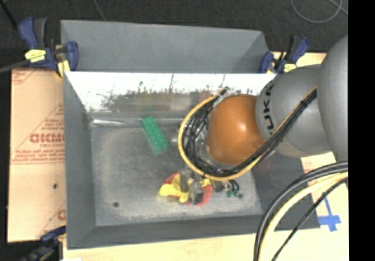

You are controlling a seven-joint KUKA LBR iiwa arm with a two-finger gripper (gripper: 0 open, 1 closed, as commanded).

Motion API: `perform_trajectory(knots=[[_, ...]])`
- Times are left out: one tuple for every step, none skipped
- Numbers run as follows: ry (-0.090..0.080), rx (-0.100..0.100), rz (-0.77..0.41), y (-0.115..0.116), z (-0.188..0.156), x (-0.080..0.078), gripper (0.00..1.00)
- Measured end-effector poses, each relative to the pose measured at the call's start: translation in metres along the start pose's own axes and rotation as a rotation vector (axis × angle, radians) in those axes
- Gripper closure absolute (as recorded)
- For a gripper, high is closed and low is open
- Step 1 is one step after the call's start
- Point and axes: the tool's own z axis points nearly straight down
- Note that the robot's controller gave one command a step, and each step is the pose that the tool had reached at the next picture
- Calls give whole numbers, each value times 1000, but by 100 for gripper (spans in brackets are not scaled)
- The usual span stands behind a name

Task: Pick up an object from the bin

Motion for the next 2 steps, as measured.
perform_trajectory(knots=[[11, -1, 3, 0, -32, 0, 100], [3, 0, 12, -2, -94, -2, 100]])
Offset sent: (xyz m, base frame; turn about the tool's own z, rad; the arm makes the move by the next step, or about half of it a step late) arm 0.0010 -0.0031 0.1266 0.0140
